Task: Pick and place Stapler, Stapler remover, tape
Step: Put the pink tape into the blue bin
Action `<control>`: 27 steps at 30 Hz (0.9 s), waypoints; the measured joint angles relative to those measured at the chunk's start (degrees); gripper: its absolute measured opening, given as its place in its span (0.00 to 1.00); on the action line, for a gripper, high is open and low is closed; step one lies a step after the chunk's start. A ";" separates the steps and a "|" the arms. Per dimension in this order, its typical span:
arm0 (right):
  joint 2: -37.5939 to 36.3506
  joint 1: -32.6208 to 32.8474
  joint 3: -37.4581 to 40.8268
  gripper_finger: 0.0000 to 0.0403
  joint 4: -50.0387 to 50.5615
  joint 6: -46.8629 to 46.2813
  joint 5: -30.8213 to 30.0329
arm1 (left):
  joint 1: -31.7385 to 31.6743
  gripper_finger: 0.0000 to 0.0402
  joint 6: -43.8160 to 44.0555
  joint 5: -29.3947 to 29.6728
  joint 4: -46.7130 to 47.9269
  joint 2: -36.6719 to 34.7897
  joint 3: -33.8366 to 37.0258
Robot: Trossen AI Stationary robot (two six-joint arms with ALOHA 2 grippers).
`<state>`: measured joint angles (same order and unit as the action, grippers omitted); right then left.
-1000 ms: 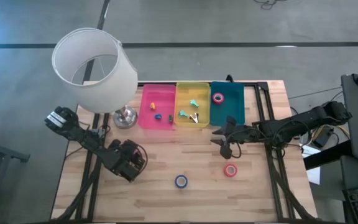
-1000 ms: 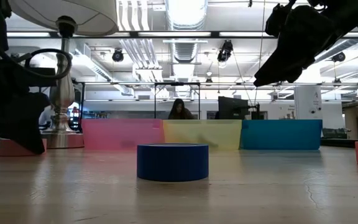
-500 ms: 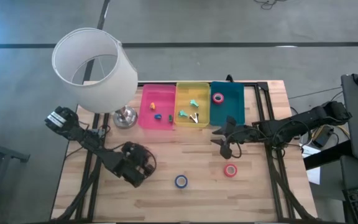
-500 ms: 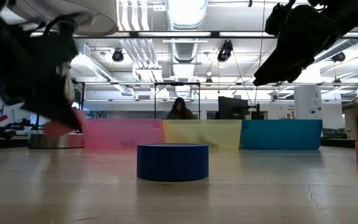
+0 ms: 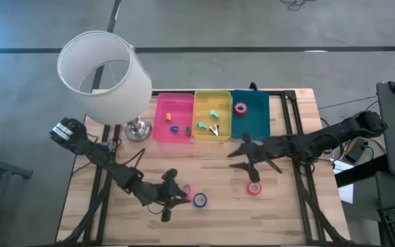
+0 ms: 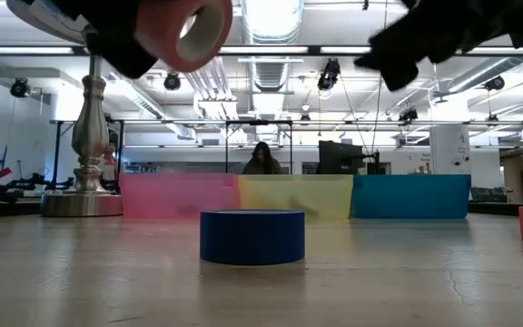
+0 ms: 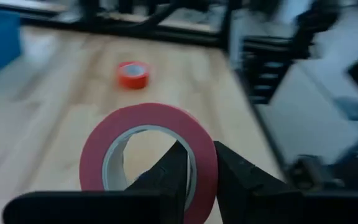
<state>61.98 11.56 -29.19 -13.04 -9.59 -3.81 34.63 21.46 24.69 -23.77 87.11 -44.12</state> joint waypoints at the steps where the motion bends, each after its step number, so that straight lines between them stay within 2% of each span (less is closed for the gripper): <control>1: 0.00 0.66 0.39 0.45 -2.32 1.89 0.94 | -0.29 0.15 -0.12 -1.35 -0.80 0.00 0.00; 10: 1.43 8.48 1.00 0.45 -15.59 17.00 2.79 | -4.46 0.16 2.57 -8.30 -2.94 0.00 0.15; 17: 10.37 10.22 -3.05 0.45 -20.16 25.60 2.50 | -7.45 0.16 1.11 -17.87 -10.10 0.00 0.17; 27: 23.63 10.18 -13.61 0.45 -20.24 29.73 2.27 | -7.51 0.16 -0.38 -18.87 -11.80 1.71 0.17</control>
<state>85.61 21.74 -42.81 -33.27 20.15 -1.54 27.11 21.08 5.82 -35.57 88.82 -43.94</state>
